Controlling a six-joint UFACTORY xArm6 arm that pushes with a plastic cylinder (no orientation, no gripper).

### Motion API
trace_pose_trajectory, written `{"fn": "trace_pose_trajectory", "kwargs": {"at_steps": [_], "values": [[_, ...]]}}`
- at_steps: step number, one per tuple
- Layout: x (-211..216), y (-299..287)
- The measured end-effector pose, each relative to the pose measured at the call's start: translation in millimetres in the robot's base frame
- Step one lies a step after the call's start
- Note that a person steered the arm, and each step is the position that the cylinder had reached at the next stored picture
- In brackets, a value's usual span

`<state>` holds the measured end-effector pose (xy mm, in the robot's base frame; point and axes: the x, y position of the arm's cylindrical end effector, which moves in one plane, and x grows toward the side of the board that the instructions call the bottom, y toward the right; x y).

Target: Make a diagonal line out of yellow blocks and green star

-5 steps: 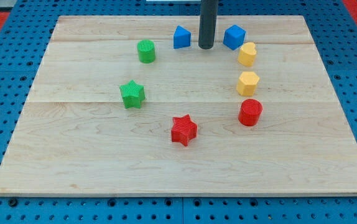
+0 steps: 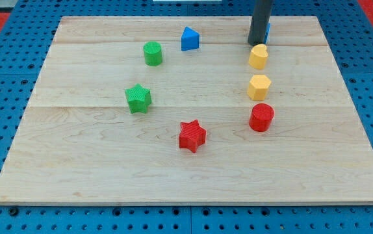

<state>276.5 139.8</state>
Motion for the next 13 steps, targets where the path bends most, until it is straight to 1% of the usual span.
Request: {"fn": "trace_pose_trajectory", "kwargs": {"at_steps": [2, 3, 5, 6, 7, 8, 10, 11, 12, 13], "values": [[8, 2], [40, 21], [89, 11], [128, 27], [149, -26], [137, -89], [122, 9], [67, -8], [79, -23], [124, -35]]}}
